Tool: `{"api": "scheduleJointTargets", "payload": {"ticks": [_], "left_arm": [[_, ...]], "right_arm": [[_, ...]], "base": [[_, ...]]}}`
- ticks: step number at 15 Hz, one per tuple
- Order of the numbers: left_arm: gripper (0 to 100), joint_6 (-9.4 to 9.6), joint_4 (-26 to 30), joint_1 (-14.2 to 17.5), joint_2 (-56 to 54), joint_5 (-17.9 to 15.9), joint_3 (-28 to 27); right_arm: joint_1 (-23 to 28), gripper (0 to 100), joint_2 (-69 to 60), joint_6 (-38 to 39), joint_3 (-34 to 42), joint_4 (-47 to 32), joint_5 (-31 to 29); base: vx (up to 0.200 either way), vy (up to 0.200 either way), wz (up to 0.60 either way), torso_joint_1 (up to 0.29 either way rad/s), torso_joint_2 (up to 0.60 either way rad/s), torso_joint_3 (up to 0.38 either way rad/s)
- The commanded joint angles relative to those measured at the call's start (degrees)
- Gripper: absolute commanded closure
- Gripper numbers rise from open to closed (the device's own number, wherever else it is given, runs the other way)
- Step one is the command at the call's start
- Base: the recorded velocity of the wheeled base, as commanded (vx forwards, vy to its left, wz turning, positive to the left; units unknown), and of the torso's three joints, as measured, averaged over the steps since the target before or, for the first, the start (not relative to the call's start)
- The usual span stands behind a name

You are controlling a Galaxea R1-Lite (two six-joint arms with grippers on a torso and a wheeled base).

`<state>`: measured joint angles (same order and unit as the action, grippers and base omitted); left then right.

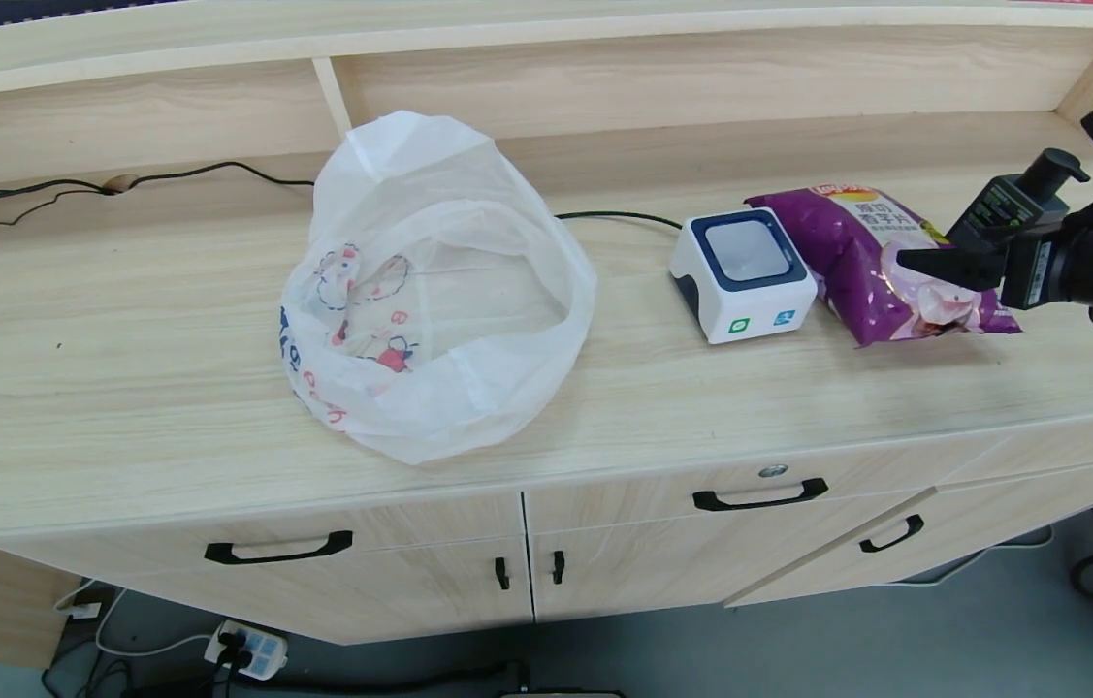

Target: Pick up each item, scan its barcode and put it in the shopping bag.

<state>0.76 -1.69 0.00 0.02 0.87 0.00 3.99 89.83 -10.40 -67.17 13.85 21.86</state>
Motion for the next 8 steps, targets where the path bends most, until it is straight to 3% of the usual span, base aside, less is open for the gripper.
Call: {"api": "scheduleJointTargets", "payload": {"ticks": [1,8], "left_arm": [[0,-0.05,-0.06,0.0,-0.02,0.01,0.0],[0,-0.84,-0.06,0.0,-0.02,0.01,0.0]], "right_arm": [[0.76,0,3.07,0.2,-1.03,1.18,0.99],[0.32,0,7.02,-0.15,-3.23,2.24,1.26]], "base": [[0.0,0.0,0.0,0.0,0.0,0.0],[0.0,0.0,0.0,0.0,0.0,0.0]]}}
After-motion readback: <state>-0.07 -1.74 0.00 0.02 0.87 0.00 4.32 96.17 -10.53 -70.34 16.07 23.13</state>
